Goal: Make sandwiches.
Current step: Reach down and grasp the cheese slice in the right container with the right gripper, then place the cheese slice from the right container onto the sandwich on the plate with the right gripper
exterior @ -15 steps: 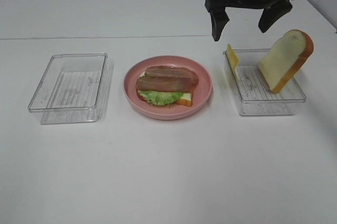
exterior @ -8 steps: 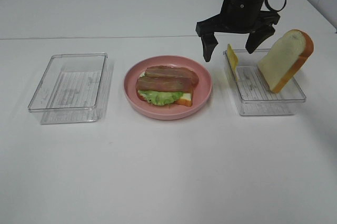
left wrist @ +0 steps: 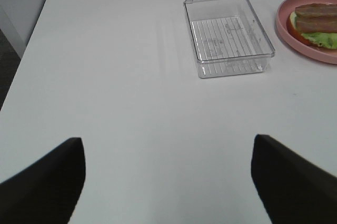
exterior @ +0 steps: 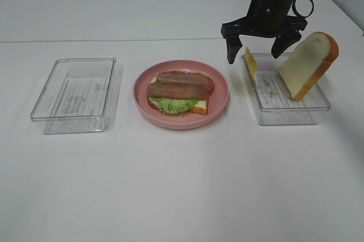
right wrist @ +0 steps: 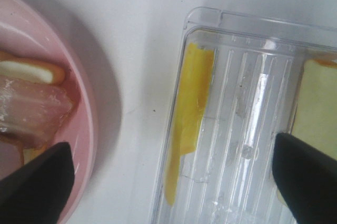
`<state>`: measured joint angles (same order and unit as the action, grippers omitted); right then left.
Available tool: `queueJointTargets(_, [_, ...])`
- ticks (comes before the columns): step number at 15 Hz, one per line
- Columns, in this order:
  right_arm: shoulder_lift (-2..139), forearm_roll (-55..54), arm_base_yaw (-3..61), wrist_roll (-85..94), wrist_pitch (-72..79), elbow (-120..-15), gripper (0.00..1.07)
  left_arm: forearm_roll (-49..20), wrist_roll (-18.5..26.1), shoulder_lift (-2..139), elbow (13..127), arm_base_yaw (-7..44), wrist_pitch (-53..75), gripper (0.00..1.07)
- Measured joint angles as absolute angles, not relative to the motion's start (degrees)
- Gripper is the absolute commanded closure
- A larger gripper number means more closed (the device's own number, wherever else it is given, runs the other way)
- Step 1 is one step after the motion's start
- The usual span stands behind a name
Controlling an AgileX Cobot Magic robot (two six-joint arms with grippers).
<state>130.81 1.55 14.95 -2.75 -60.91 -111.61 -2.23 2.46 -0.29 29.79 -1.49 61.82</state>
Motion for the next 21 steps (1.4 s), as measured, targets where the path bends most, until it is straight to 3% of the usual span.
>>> queueJointTargets(8, [133.9,1.03,14.61,-2.12,-59.59,-111.96,0.26,-2.23,2.46,-0.29,29.79,-1.49,61.82,0.28])
queueJointTargets(9, [133.9,1.03,14.61,-2.12,-59.59,-111.96,0.34,-2.23,2.46,-0.29,29.79,-1.49,61.82,0.28])
queueJointTargets(11, [133.9,0.97,14.61,-2.12,-59.64,-111.96,0.78,-2.23,2.46,-0.29,29.79,-1.49,61.82,0.28])
queueJointTargets(13, [133.9,0.86,14.61,-2.12,-59.64,-111.96,1.04,-2.23,2.46,-0.29,29.79,-1.49,61.82,0.28])
queueJointTargets(14, [133.9,0.86,14.61,-2.12,-59.99,-111.96,1.07,-2.23,2.46,-0.29,29.79,-1.49,61.82,0.28])
queueJointTargets(21, [131.09,2.29,14.61,-2.12,-62.62,-111.96,1.07,-2.23,2.46,-0.29,29.79,-1.49,61.82,0.28])
